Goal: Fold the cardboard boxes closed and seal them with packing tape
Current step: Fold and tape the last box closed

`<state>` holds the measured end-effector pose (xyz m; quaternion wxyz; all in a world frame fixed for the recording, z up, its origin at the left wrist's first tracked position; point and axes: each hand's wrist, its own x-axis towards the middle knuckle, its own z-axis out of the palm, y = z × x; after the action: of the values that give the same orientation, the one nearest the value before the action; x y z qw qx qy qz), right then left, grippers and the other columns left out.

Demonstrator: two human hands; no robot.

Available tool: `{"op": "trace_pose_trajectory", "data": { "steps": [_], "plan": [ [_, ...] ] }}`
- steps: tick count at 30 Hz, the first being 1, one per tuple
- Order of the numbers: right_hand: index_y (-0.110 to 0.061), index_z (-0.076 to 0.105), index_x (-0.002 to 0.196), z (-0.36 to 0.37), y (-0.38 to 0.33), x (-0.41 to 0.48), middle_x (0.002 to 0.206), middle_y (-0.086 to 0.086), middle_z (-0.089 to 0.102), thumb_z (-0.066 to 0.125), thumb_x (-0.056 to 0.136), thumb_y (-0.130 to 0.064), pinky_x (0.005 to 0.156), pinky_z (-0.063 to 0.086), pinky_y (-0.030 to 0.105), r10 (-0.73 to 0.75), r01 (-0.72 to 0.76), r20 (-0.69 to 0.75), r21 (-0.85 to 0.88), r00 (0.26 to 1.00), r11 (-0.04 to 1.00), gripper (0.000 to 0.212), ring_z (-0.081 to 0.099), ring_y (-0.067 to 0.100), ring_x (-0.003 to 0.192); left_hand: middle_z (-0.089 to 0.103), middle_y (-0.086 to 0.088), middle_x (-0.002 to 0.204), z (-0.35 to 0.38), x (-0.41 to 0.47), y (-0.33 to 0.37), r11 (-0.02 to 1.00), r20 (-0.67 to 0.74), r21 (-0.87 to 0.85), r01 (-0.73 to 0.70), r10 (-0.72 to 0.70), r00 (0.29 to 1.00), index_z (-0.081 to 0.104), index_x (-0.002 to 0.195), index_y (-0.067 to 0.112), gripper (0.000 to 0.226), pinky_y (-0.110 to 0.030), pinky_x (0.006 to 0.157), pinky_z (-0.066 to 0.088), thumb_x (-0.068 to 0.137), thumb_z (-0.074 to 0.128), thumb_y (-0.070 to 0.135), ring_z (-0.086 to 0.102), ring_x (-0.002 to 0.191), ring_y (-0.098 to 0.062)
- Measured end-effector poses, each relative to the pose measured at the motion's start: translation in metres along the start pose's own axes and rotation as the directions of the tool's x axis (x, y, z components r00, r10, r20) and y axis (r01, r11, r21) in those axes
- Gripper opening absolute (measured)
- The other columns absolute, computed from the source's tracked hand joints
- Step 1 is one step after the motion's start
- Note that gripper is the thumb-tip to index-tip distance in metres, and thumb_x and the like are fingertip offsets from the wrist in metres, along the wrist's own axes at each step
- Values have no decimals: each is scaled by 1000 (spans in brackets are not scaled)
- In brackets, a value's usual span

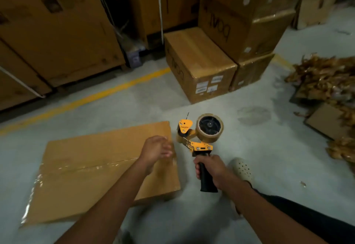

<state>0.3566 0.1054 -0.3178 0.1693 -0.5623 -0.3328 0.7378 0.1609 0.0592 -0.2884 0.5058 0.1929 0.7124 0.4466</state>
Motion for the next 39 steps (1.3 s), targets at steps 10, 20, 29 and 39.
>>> {"op": "trace_pose_trajectory", "data": {
  "steps": [10, 20, 29, 39],
  "plan": [
    [-4, 53, 66, 25, 18, -180, 58, 17, 50, 59, 82, 7, 46, 39, 29, -242, 262, 108, -266, 964, 928, 20, 45, 23, 44, 63, -31, 106, -28, -172, 2, 795, 114, -579, 182, -143, 983, 52, 119, -1, 47, -35, 72, 61, 97, 58, 40, 68, 96, -39],
    [0, 57, 75, 11, 51, -242, 54, 14, 57, 63, 81, 5, 45, 44, 30, -375, 388, 112, -391, 920, 835, 10, 51, 23, 43, 61, -31, 108, -36, -251, -25, 668, 188, -712, 215, -114, 975, 56, 107, -7, 17, -33, 57, 61, 99, 41, -4, 63, 112, -44],
    [4, 62, 84, -14, 59, -260, 59, 14, 62, 65, 82, 2, 50, 51, 32, -446, 458, 139, -449, 884, 767, 4, 58, 23, 50, 53, -26, 131, -31, -272, -31, 702, 226, -665, 256, -137, 964, 52, 126, 0, 35, -32, 49, 59, 100, 56, 24, 73, 78, -41],
    [0, 60, 81, -20, 59, -253, 58, 13, 61, 65, 82, 3, 50, 50, 32, -440, 443, 103, -393, 892, 805, 6, 57, 23, 49, 67, -25, 81, -37, -273, -37, 844, 238, -471, 255, -157, 959, 56, 99, -4, 9, -23, 49, 58, 98, 48, -8, 72, 60, -25]
  ]
}}
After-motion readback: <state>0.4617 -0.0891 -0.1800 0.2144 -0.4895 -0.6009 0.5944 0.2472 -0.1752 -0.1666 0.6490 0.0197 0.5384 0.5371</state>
